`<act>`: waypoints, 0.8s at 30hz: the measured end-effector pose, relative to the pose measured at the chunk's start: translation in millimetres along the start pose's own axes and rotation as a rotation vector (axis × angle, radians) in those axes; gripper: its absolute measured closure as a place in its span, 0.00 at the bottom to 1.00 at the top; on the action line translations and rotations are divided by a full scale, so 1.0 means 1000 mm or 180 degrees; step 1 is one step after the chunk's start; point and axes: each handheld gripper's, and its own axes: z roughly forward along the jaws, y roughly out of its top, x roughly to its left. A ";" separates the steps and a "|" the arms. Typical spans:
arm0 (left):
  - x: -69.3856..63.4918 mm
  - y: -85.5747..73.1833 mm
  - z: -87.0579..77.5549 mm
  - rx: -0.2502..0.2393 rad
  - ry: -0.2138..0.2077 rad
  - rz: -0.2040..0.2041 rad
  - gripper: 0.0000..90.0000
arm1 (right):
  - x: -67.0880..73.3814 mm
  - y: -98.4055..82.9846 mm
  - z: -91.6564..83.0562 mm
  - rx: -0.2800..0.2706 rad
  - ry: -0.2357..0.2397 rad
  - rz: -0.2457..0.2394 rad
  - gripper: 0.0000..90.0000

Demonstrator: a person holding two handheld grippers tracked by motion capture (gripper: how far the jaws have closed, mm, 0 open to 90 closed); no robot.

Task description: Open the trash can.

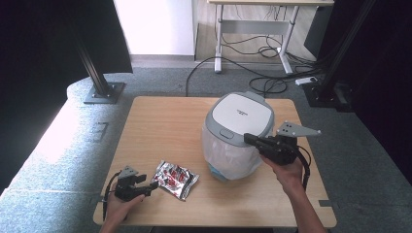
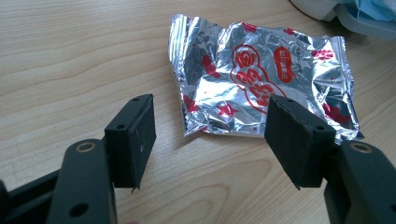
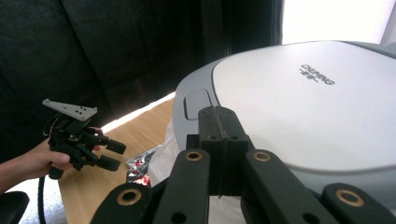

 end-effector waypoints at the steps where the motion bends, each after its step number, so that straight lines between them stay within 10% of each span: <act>1: 0.000 0.000 0.000 0.0004 0.0001 -0.0001 0.38 | 0.001 0.001 0.001 0.0004 0.0005 -0.0006 1.00; 24: 0.003 0.000 0.000 0.0026 0.0021 -0.0033 0.38 | 0.006 0.013 0.029 0.0084 0.0099 -0.0087 1.00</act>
